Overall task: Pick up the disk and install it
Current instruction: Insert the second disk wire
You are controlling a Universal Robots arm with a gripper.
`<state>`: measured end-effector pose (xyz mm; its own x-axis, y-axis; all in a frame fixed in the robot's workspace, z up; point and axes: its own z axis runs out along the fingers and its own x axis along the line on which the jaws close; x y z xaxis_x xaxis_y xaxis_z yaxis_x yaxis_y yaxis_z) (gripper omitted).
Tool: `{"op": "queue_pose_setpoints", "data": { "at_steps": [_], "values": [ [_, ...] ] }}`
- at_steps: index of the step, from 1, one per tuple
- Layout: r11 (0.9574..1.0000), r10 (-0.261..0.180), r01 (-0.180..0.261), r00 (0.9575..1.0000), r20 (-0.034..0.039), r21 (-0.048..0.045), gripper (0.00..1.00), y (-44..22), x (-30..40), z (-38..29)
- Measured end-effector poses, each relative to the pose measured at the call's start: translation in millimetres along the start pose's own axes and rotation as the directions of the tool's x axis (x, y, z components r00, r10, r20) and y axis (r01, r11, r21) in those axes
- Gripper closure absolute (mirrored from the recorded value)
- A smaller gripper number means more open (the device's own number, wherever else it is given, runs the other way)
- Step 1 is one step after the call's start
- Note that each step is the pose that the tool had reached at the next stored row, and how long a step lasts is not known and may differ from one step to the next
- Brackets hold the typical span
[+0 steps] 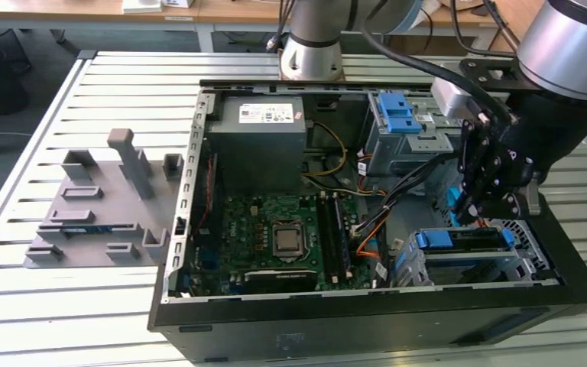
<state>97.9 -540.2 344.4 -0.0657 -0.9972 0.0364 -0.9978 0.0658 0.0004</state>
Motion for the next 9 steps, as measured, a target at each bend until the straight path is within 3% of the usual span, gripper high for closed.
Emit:
{"op": "queue_pose_setpoints", "data": {
  "at_steps": [2,9],
  "values": [
    [1.0,0.0,0.0,0.9999,0.0133,-0.0008,0.84,-0.2,2.6,1.2],
    [1.0,0.005,-0.005,0.9998,0.0172,-0.002,0.84,-2.2,9.6,5.1]
  ]
}}
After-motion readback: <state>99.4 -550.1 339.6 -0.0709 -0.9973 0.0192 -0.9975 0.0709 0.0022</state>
